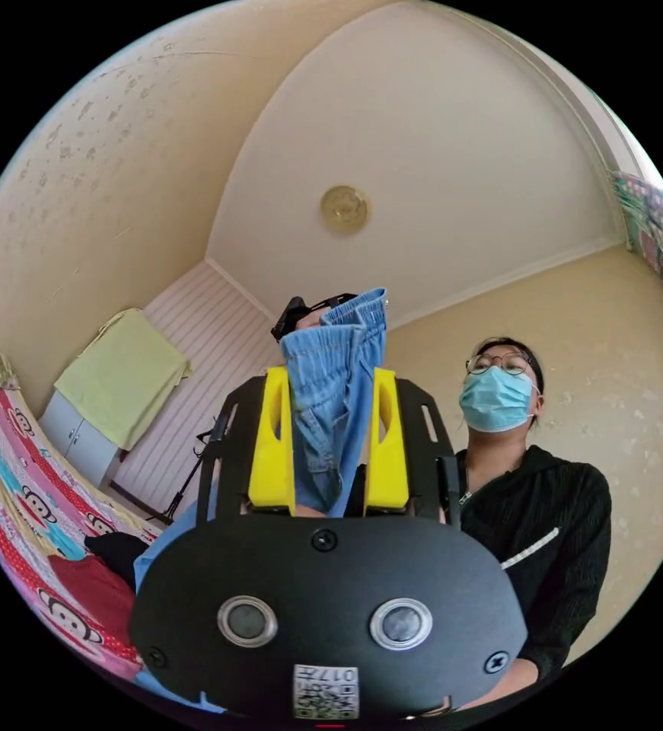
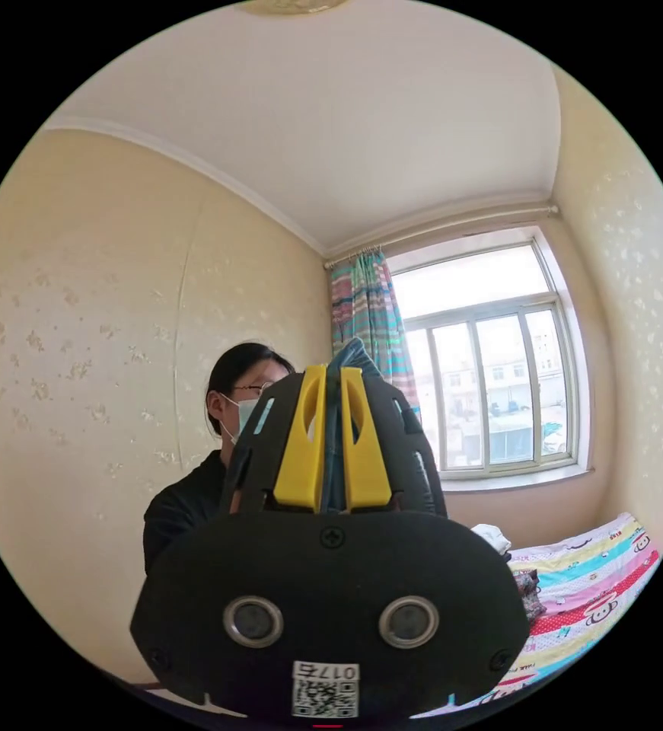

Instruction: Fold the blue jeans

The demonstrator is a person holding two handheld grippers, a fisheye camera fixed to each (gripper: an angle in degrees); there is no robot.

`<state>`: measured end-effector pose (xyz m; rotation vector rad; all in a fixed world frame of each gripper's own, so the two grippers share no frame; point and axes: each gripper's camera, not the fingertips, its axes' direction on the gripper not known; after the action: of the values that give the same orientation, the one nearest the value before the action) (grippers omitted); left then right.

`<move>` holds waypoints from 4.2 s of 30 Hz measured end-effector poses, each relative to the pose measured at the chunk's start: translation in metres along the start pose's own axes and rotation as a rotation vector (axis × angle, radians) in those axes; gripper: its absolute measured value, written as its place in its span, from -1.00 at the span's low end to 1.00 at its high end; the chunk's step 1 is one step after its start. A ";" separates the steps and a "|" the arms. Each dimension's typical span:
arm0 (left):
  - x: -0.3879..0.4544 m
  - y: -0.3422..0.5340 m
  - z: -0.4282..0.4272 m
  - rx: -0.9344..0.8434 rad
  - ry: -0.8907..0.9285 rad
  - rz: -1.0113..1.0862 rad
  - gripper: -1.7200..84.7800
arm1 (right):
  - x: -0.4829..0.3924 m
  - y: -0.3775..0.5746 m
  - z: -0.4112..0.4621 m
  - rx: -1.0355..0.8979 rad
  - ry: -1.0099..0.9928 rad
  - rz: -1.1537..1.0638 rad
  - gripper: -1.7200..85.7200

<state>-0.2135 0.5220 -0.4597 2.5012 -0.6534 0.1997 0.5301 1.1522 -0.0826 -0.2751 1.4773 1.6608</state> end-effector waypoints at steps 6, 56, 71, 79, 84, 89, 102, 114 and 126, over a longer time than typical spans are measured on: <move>0.058 -0.012 -0.014 0.089 -0.039 0.018 -0.87 | -0.029 0.009 -0.008 0.053 0.156 0.030 -0.90; 0.005 -0.500 -0.006 -0.175 -1.340 0.104 -0.84 | 0.342 -0.056 -0.342 0.013 1.088 0.625 -0.87; -0.229 -0.261 -0.342 -0.563 -1.450 -0.697 -0.73 | 0.336 0.380 -0.603 -0.271 1.243 1.058 -0.70; -0.160 -0.112 -0.356 -0.360 -1.331 -1.154 -0.73 | 0.079 0.493 -0.670 0.330 1.133 1.390 -0.80; -0.081 -0.123 -0.378 0.199 -1.284 -1.111 -0.76 | -0.023 0.499 -0.698 0.947 0.867 1.180 -0.93; -0.015 -0.131 -0.390 0.952 -1.212 -0.811 -0.75 | -0.030 0.491 -0.702 0.973 0.813 1.203 -0.94; -0.067 -0.169 -0.391 -0.223 -1.468 -1.286 -0.75 | 0.114 0.564 -0.620 0.026 0.499 1.686 -0.76; -0.148 -0.242 -0.415 -0.507 -1.556 -1.117 -0.71 | 0.138 0.583 -0.644 0.048 0.753 1.698 -0.67; -0.182 -0.232 -0.428 -0.516 -1.744 -1.138 -0.90 | 0.137 0.611 -0.656 0.291 0.821 1.760 -0.86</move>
<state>-0.2609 0.9980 -0.2570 1.5549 0.3025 -2.2665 -0.2293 0.6830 0.0737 0.9233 2.9406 2.6592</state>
